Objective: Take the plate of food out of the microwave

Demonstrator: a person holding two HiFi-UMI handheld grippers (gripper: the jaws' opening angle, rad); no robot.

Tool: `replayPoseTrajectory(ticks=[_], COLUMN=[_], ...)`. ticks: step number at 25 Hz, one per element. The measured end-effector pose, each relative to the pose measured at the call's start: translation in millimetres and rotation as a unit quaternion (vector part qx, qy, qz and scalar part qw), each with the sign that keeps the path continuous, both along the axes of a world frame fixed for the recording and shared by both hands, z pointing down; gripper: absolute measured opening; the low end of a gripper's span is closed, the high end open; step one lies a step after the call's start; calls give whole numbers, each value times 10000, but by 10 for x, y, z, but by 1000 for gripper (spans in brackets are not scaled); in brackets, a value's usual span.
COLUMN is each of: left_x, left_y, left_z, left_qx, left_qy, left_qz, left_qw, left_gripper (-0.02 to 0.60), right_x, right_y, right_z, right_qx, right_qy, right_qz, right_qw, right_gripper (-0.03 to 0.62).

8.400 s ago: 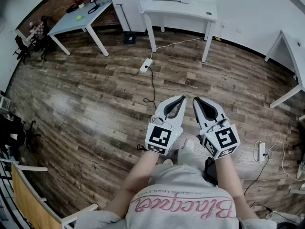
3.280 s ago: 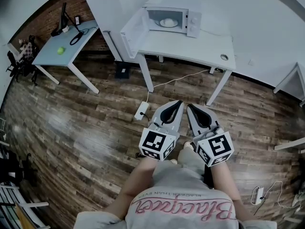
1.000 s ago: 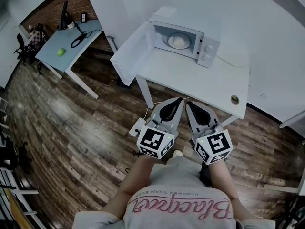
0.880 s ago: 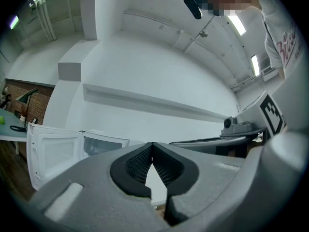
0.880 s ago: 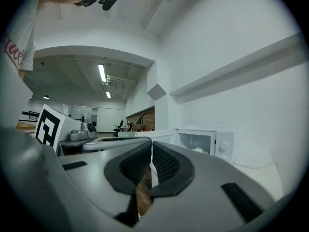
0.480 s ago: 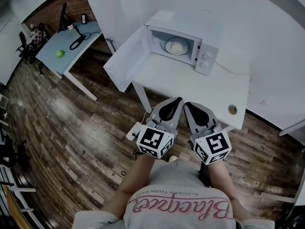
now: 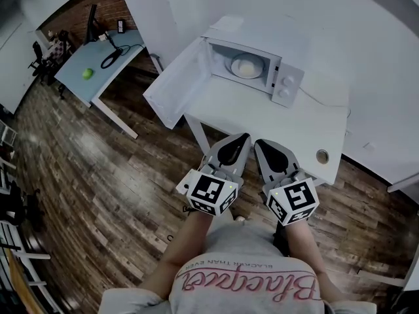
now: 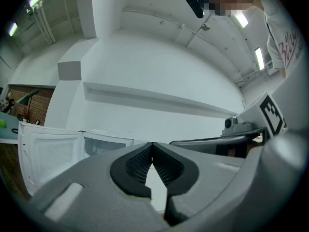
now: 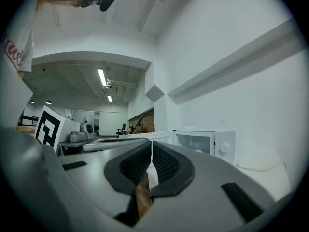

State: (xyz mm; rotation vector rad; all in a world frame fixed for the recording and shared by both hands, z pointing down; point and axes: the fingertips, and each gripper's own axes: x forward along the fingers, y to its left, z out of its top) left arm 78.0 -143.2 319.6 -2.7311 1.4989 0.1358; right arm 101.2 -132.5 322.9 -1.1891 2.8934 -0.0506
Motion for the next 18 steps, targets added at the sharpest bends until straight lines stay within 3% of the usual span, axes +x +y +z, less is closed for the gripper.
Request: replayPoseTrajectory(ticks=[7, 18], left_x=[-63, -466], left_y=[-56, -396], left_z=[39, 116], left_qx=[-31, -191], left_qy=[24, 215], left_qz=[-58, -311], left_qw=[10000, 9991], left_gripper=[6, 6], right_x=[-59, -224], right_y=[-88, -394], right_z=[32, 142], right_qx=[-49, -293], right_qy=[-43, -32], right_qz=[-50, 22], right_qw=[10000, 9996], right_gripper=[17, 17])
